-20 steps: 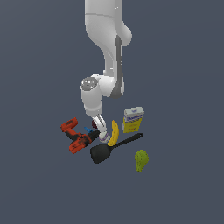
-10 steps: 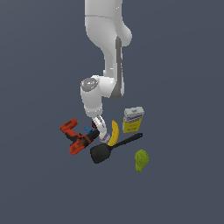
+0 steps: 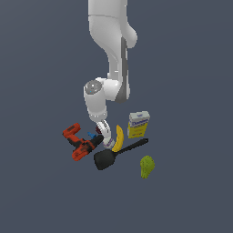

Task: Pick up a designated object from a clutter of objects.

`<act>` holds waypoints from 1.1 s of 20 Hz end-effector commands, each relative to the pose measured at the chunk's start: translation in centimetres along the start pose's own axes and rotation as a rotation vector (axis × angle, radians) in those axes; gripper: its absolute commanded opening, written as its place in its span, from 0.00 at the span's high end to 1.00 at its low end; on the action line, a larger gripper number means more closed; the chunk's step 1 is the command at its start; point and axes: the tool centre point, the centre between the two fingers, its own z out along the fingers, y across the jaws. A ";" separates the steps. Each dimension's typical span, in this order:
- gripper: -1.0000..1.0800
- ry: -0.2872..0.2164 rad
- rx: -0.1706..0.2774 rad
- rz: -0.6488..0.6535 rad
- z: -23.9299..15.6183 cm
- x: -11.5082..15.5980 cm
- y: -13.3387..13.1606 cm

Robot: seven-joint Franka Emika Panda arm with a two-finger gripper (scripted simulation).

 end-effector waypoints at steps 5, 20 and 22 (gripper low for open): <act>1.00 0.000 0.001 0.000 -1.8 -0.9 -0.4; 1.00 0.002 -0.005 0.004 -12.6 -6.4 -2.4; 1.00 0.002 -0.006 0.004 -14.4 -7.4 -2.8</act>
